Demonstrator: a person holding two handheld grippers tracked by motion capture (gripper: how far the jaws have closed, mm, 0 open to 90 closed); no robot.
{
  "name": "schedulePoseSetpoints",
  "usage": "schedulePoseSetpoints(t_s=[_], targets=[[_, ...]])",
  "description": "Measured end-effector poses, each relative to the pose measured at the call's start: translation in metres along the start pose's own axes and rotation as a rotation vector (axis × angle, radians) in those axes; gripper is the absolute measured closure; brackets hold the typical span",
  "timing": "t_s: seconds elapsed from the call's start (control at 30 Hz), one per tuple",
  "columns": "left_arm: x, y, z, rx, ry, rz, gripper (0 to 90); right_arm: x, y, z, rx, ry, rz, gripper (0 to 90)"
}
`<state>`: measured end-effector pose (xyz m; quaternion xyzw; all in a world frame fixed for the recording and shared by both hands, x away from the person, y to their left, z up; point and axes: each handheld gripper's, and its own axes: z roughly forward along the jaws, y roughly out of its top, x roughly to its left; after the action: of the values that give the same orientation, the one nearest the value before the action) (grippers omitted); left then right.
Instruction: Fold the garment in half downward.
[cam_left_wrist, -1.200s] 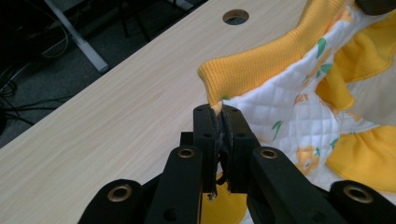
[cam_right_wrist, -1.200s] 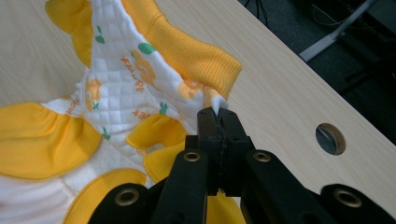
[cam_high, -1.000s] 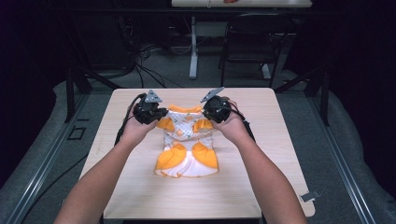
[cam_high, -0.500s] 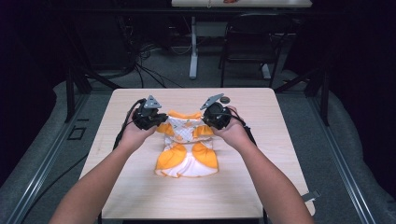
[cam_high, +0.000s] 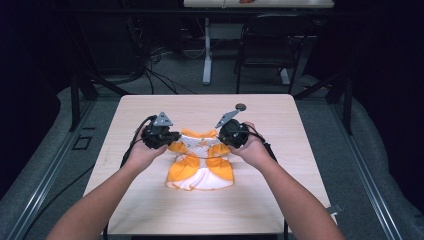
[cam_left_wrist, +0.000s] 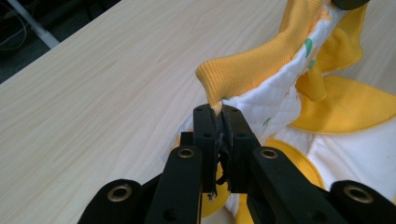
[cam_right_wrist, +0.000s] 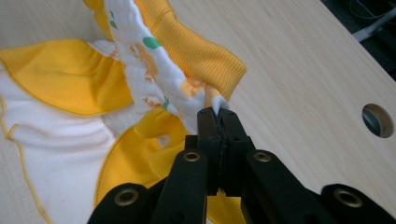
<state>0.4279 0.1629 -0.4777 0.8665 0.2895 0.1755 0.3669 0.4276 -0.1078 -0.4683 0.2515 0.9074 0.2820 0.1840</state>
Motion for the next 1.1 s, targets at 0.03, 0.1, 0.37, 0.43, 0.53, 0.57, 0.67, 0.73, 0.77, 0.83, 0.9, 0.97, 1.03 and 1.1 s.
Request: schedulePoseSetpoints(t_s=[0.03,0.1,0.37,0.43,0.53,0.57,0.67,0.73,0.77,0.83,0.9,0.97,1.03,1.1], targets=[[-0.001,-0.002,0.000,0.003,-0.005,-0.002,85.7,0.001,-0.001,0.001,-0.002,0.002,-0.001,89.2],[-0.003,-0.005,0.001,0.003,-0.015,-0.003,85.7,0.005,-0.003,0.002,0.004,0.009,-0.009,89.2],[-0.009,-0.014,-0.001,0.011,-0.042,0.001,85.7,0.013,-0.011,0.003,0.013,0.040,-0.009,89.1],[-0.011,-0.016,-0.001,0.010,-0.050,0.002,85.7,0.015,-0.012,0.003,0.025,0.046,-0.015,89.1],[-0.014,-0.019,-0.001,0.011,-0.055,0.008,85.7,0.017,-0.013,0.002,0.032,0.047,-0.026,89.1],[-0.014,-0.021,-0.002,0.014,-0.060,0.007,85.6,0.018,-0.013,0.001,0.031,0.050,-0.025,89.1],[-0.017,-0.026,-0.002,0.016,-0.066,0.008,85.7,0.022,-0.015,0.000,0.034,0.057,-0.029,89.1],[-0.019,-0.030,-0.002,0.022,-0.070,0.009,85.7,0.025,-0.018,0.000,0.033,0.069,-0.021,89.1],[-0.020,-0.032,-0.001,0.021,-0.075,0.012,85.6,0.027,-0.020,0.001,0.028,0.075,-0.016,89.1],[-0.022,-0.035,-0.001,0.025,-0.083,0.014,85.6,0.031,-0.023,0.001,0.046,0.080,-0.031,89.0],[-0.025,-0.040,0.000,0.029,-0.088,0.014,85.6,0.034,-0.025,0.002,0.046,0.083,-0.036,89.0],[-0.026,-0.044,0.000,0.028,-0.096,0.009,85.5,0.035,-0.028,0.002,0.036,0.103,-0.011,88.9],[-0.028,-0.047,0.000,0.024,-0.101,0.007,85.5,0.038,-0.031,0.004,0.042,0.105,-0.014,88.8],[-0.029,-0.051,-0.001,0.024,-0.110,0.003,85.4,0.042,-0.034,0.005,0.056,0.110,-0.029,88.7]])
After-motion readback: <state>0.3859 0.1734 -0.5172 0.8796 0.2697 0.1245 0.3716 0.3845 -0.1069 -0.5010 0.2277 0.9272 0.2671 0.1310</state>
